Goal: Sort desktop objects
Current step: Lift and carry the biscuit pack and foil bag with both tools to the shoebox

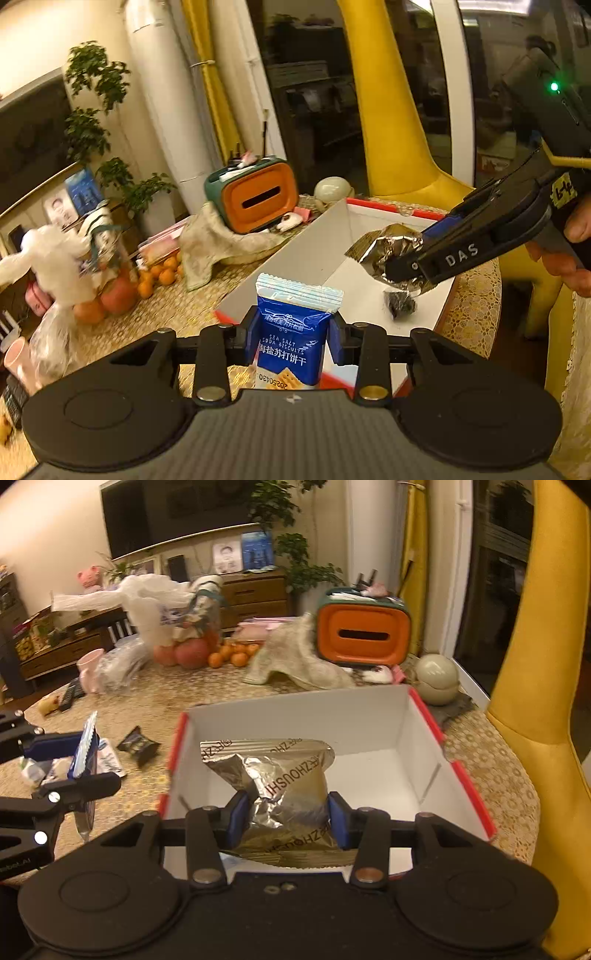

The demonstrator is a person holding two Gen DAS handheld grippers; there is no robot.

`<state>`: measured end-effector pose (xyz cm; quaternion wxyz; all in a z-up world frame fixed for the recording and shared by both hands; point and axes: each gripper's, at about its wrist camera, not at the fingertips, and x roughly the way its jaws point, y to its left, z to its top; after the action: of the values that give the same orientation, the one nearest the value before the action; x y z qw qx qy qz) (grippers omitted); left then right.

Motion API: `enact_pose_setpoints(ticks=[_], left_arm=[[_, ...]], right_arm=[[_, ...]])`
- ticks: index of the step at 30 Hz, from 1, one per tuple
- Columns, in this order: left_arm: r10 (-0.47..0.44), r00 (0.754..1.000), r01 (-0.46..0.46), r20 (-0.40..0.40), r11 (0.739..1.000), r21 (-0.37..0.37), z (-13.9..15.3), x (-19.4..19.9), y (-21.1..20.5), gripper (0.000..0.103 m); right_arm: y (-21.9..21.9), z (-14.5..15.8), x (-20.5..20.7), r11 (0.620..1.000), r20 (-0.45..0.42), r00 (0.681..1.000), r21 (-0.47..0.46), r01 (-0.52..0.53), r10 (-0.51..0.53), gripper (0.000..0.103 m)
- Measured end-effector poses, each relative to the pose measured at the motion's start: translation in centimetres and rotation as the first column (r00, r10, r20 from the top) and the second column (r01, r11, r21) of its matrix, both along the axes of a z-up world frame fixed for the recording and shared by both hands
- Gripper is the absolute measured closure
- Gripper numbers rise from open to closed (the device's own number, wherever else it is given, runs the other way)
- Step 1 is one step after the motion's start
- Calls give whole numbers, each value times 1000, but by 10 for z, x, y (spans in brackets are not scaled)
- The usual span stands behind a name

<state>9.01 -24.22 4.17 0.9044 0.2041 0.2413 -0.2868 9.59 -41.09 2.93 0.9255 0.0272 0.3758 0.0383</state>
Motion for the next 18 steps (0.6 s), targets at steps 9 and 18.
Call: enact_pose_setpoints(ticks=[9, 18], left_arm=[[-39, 998, 41, -56, 998, 48, -9, 32, -42, 68], [-16, 987, 40, -157, 987, 157, -35, 76, -72, 69]], right_arm=[[-31, -18, 12, 998, -26, 998, -25, 59, -60, 59], [-50, -38, 38, 995, -73, 993, -61, 85, -89, 58]])
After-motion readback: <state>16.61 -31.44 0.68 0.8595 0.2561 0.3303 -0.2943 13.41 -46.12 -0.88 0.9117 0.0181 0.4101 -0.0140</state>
